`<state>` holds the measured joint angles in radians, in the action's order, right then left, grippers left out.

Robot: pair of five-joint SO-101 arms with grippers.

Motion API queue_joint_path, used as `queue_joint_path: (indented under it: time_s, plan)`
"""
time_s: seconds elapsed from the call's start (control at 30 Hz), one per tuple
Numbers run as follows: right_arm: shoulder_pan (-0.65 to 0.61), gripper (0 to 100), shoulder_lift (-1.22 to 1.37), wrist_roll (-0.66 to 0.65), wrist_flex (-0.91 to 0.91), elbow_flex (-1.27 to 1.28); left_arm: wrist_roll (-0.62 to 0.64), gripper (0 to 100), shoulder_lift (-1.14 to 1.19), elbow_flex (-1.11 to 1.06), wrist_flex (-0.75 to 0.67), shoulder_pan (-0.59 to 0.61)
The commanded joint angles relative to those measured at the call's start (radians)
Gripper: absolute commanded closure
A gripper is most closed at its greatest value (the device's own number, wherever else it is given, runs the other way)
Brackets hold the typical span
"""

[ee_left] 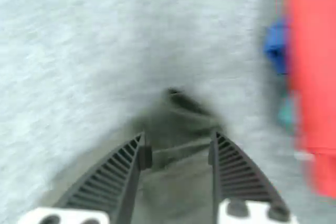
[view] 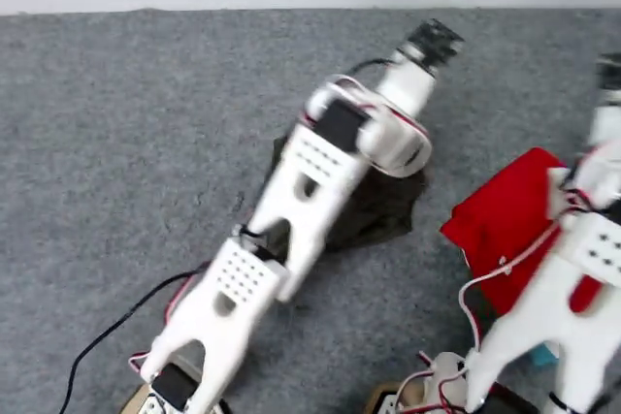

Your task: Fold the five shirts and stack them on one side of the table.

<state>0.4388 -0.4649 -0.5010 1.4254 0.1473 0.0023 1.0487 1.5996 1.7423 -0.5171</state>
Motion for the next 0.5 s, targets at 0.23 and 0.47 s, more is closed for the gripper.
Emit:
queue_joint_path:
  time_s: [0.23,0.47]
  plan:
    - [-0.746,82.0,0.254,0.147,-0.157,-0.006,-0.037,82,-0.120,-0.200,0.017,0.509]
    - [-0.871,82.0,0.682,0.147,-0.087,-0.350,-0.037,82,-0.140,-0.608,0.014,0.542]
